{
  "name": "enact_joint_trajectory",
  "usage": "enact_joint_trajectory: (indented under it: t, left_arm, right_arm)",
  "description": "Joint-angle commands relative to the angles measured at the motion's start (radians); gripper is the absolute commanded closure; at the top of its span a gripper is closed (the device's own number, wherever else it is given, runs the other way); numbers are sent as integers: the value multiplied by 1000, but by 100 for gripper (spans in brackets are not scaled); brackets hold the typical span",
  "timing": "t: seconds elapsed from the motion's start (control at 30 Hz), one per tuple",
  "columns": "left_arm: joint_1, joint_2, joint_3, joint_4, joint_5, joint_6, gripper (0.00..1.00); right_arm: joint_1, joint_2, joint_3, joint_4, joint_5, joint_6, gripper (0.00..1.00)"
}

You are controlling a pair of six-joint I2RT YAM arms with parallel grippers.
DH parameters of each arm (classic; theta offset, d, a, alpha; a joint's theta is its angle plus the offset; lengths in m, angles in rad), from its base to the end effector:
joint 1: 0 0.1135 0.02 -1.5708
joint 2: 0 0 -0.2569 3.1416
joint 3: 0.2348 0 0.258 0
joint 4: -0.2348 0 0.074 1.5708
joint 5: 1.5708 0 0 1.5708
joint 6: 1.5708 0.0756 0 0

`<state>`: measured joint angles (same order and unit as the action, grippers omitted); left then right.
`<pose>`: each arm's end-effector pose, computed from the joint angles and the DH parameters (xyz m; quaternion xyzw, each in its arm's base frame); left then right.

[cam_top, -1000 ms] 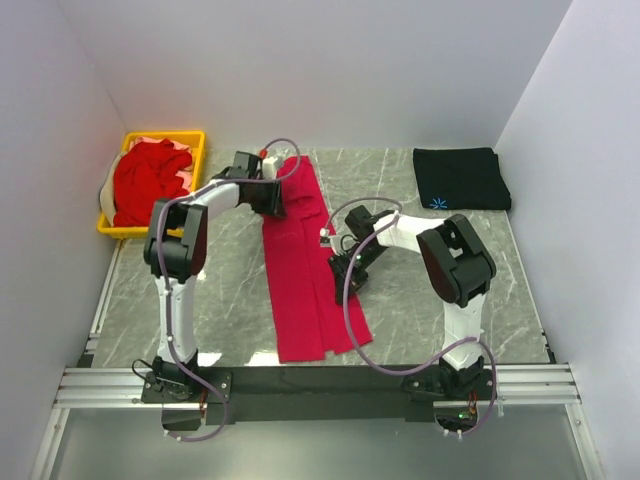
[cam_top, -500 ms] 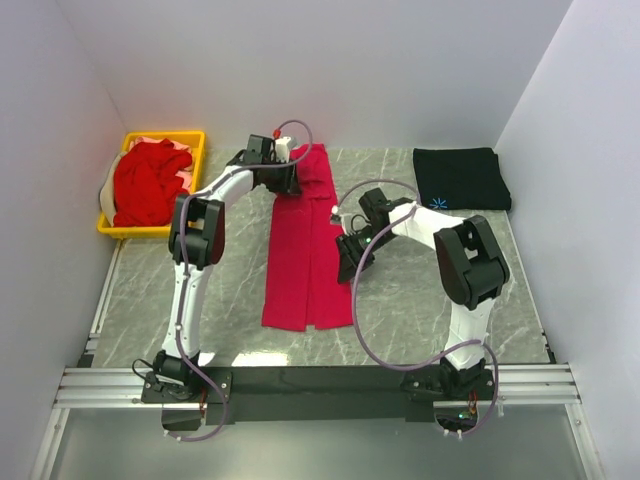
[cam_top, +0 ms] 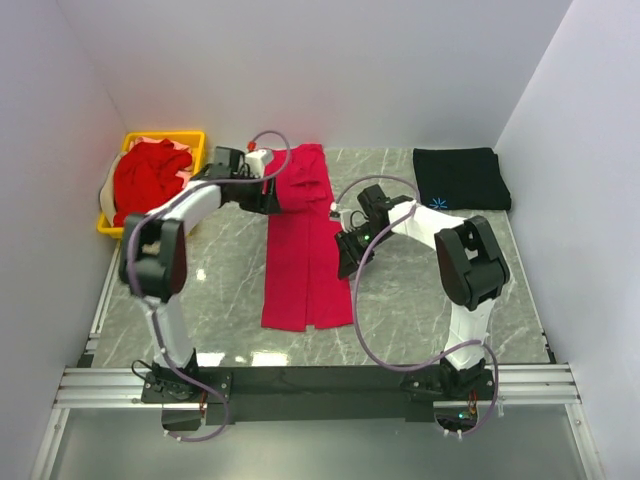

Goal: Fold and stack the t-shirts
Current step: Fold the tshirt

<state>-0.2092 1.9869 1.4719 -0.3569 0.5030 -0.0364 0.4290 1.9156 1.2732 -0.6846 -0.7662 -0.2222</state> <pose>0.4444 -0.1316 0.1698 0.1634 0.8993 -0.2727 0.3005 0.3190 0.2035 0.1283 -0.3375 0.8577 0.3807 0.0739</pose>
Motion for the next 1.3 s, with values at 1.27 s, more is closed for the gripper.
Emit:
enact_joint_trajectory:
  t: [1.27]
  left_arm:
    - [-409,-1133,-1019,-157,32,1062,46]
  right_arm:
    - [376,-733,-607,292,427,-557,55]
